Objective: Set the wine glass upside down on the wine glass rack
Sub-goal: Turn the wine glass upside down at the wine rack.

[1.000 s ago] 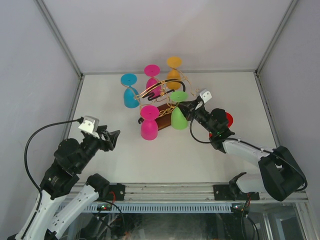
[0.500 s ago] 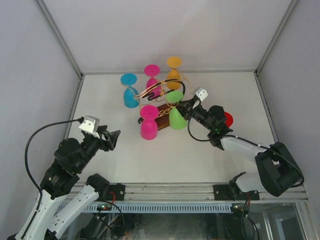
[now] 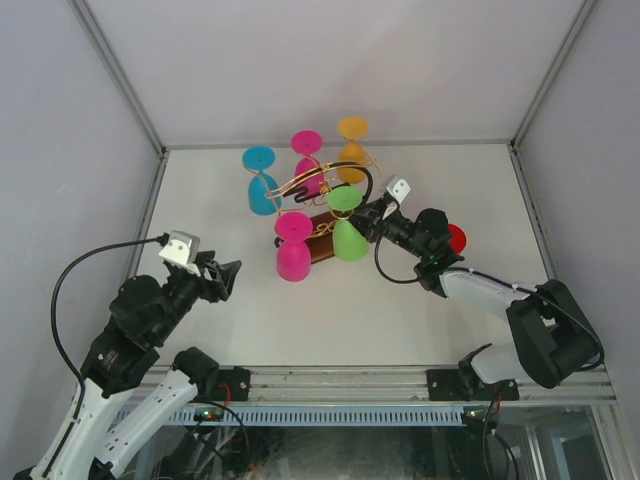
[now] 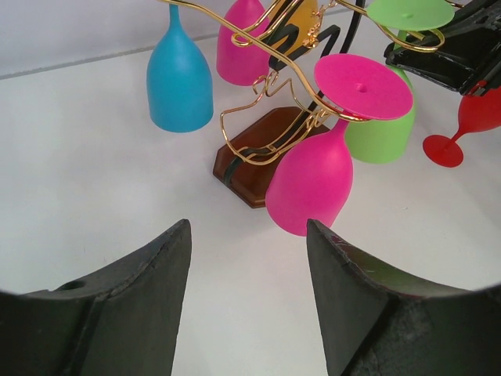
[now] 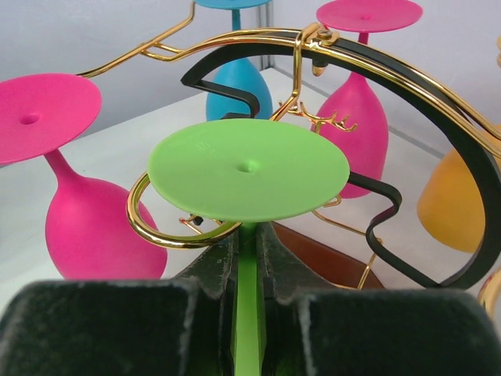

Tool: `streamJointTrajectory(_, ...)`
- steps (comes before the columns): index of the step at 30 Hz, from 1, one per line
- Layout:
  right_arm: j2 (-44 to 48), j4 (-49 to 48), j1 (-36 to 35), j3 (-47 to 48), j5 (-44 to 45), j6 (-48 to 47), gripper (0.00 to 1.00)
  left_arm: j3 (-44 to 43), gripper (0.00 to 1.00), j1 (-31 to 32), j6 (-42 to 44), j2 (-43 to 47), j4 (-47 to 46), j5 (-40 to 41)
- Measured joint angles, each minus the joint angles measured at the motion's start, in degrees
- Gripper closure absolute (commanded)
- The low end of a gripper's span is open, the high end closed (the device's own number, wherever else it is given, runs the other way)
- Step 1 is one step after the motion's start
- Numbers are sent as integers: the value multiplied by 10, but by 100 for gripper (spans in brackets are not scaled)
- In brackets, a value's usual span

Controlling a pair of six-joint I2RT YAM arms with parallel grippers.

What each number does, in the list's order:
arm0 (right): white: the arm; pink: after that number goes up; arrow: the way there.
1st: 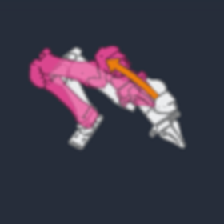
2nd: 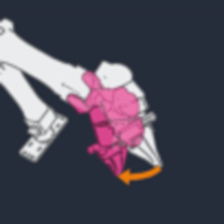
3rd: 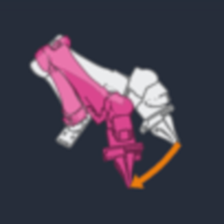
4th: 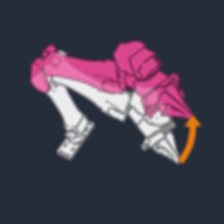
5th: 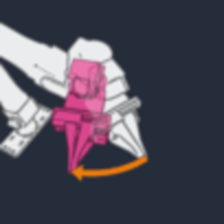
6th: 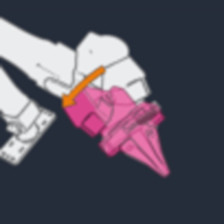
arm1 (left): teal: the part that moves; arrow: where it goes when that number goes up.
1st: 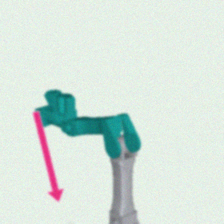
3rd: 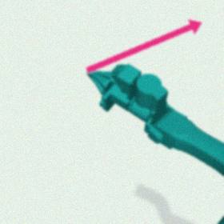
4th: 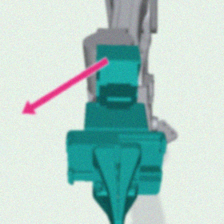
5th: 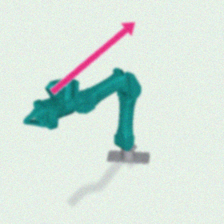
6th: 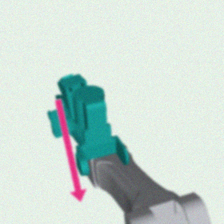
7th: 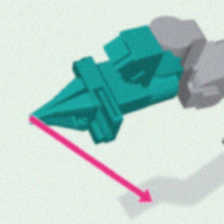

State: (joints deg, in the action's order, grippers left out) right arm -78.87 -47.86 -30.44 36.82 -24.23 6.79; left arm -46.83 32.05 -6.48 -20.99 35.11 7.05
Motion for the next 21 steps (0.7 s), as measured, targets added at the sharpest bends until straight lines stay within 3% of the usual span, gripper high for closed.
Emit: streamJointTrajectory(21, -29, -5, 15, 27, -111, 11, 100, 0, 36, 0, 0, -7, 2, -2)
